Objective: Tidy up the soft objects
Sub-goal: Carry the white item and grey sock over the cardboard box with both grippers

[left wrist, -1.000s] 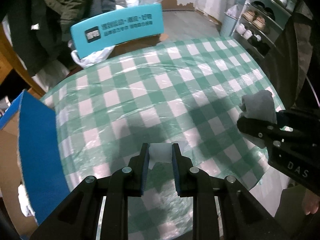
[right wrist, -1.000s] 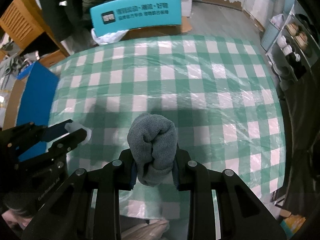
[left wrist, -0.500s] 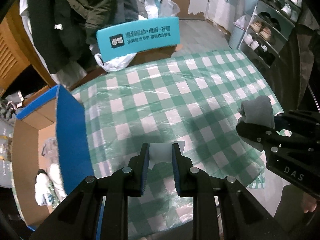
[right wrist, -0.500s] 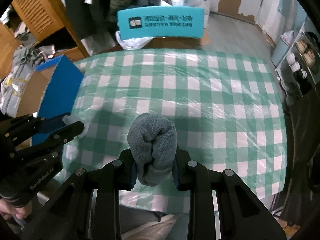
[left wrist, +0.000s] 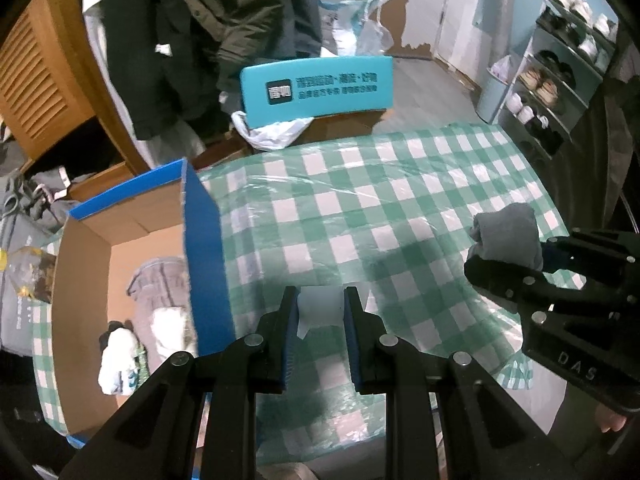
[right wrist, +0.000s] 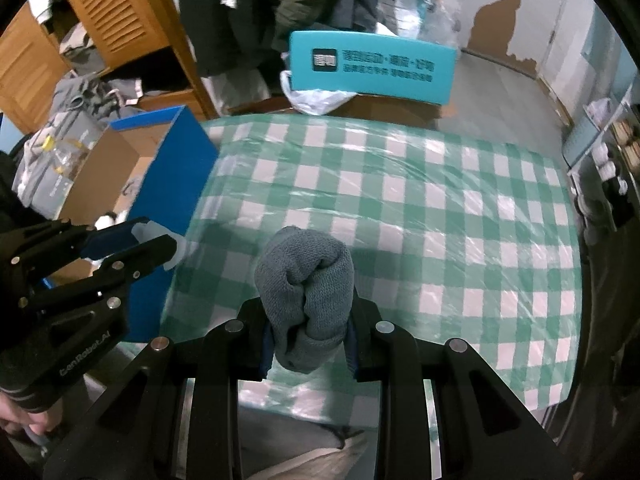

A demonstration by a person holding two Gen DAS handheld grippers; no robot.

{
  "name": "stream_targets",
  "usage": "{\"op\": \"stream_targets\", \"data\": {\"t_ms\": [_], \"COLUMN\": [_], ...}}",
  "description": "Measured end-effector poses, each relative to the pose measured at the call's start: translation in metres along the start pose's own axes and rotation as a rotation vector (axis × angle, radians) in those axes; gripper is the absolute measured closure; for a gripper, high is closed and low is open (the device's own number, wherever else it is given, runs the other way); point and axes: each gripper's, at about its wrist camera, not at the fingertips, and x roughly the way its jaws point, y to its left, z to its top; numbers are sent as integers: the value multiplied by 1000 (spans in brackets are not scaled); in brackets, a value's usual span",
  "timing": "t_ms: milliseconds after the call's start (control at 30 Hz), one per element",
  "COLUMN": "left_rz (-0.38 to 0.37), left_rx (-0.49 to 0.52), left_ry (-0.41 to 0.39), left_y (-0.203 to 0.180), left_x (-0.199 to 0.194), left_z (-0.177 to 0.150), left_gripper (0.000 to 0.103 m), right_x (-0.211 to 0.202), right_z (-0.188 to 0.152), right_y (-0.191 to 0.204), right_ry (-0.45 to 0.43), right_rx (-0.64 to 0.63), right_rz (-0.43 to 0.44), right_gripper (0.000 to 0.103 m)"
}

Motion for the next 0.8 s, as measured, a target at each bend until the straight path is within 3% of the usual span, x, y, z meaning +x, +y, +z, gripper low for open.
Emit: {"op": "stream_targets", "data": {"t_ms": [800], "left_rz": [74], "left_rx": [-189], "left_ry": [-60], "left_y": [113], "left_x": [-38], "left_z": [-27], "left_gripper": [81], "right_x": [8], "right_z": [34], "right_y": [121], "right_ry": [-5], "right_rx": [-176], "right_rz": [68], "right_gripper": [77]}}
